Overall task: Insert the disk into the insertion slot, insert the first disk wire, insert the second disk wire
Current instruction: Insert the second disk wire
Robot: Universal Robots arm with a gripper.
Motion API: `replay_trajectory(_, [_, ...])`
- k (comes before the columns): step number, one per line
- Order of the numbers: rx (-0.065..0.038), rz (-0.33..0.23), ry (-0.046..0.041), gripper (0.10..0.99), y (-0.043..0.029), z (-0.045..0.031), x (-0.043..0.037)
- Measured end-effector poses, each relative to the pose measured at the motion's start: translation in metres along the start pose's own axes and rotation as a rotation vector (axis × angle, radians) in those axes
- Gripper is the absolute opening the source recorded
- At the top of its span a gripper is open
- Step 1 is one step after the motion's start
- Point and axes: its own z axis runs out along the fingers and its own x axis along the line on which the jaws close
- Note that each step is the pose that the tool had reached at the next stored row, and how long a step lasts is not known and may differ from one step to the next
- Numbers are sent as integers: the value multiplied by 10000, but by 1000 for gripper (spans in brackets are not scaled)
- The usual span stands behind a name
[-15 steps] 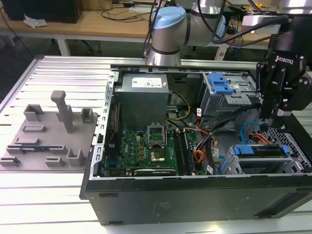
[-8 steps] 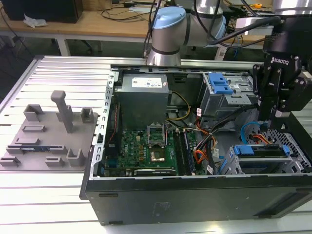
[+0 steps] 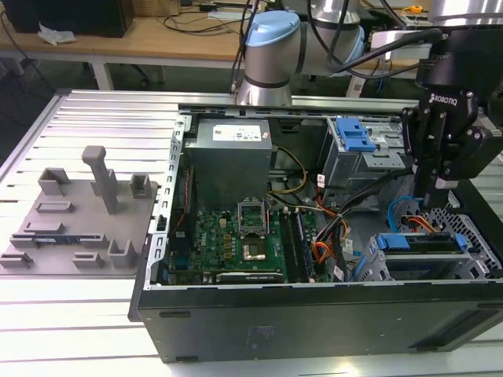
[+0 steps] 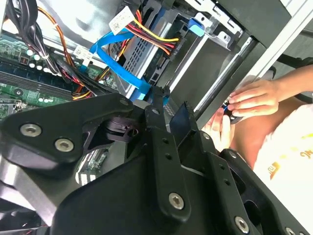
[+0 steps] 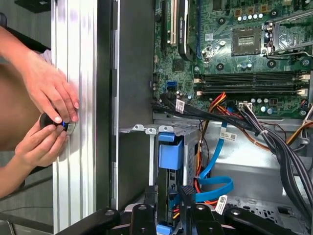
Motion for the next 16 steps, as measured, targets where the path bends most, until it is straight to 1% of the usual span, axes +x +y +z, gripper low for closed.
replay_trajectory(16, [51,-120,19,333,-20,44,-18])
